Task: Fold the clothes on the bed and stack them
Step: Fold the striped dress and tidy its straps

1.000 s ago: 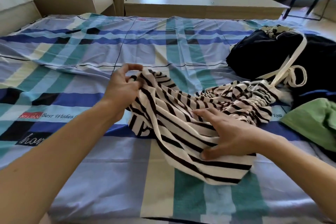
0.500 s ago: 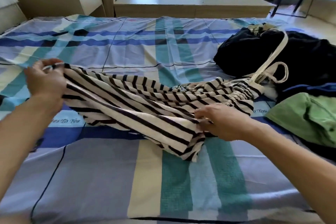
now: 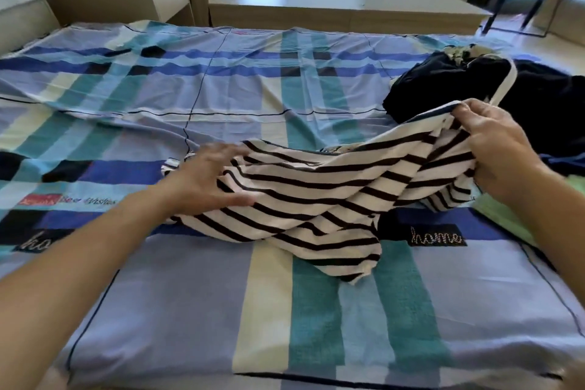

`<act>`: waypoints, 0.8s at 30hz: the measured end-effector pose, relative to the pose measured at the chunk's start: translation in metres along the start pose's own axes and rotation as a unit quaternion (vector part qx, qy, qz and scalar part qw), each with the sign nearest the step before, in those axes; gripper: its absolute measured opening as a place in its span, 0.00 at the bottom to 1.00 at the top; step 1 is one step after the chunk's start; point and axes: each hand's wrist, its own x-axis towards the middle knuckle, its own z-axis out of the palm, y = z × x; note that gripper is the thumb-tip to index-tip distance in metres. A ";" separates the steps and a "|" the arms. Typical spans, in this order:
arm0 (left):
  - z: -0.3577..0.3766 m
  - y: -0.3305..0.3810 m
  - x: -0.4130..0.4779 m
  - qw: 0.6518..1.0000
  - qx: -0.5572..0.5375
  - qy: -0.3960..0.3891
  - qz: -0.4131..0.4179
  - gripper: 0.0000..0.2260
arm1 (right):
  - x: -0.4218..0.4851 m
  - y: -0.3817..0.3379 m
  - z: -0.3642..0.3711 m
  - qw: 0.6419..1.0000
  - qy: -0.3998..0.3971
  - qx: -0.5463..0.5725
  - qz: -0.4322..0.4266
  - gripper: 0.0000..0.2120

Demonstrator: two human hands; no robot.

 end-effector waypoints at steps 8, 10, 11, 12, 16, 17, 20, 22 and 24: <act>0.005 0.002 0.011 0.998 0.023 -0.058 -0.021 0.13 | -0.002 0.007 -0.029 0.929 -0.191 -0.316 0.030 0.28; -0.006 0.006 0.008 0.998 -0.051 -0.044 0.007 0.07 | -0.004 0.015 -0.034 0.861 -0.276 -0.419 0.078 0.31; -0.011 0.007 0.007 0.995 -0.093 -0.023 0.015 0.05 | -0.005 0.018 -0.034 0.846 -0.291 -0.437 0.093 0.33; -0.016 0.009 0.007 0.992 -0.127 0.014 0.025 0.02 | -0.006 0.020 -0.032 0.846 -0.287 -0.440 0.089 0.34; -0.035 0.023 0.007 0.947 -0.205 0.244 0.028 0.13 | -0.010 0.028 -0.004 0.897 -0.188 -0.392 -0.081 0.41; -0.040 0.030 0.006 0.934 -0.212 0.286 0.019 0.15 | -0.017 0.025 0.010 0.891 -0.203 -0.380 -0.143 0.39; -0.044 0.045 0.007 0.889 -0.303 0.342 -0.028 0.19 | -0.046 0.022 0.055 0.817 -0.307 -0.419 -0.248 0.38; -0.043 0.049 0.010 0.866 -0.358 0.341 -0.072 0.22 | -0.060 0.034 0.083 0.738 -0.327 -0.507 -0.302 0.46; -0.042 0.044 0.012 0.868 -0.338 0.350 -0.103 0.21 | -0.065 0.052 0.102 0.701 -0.289 -0.561 -0.332 0.52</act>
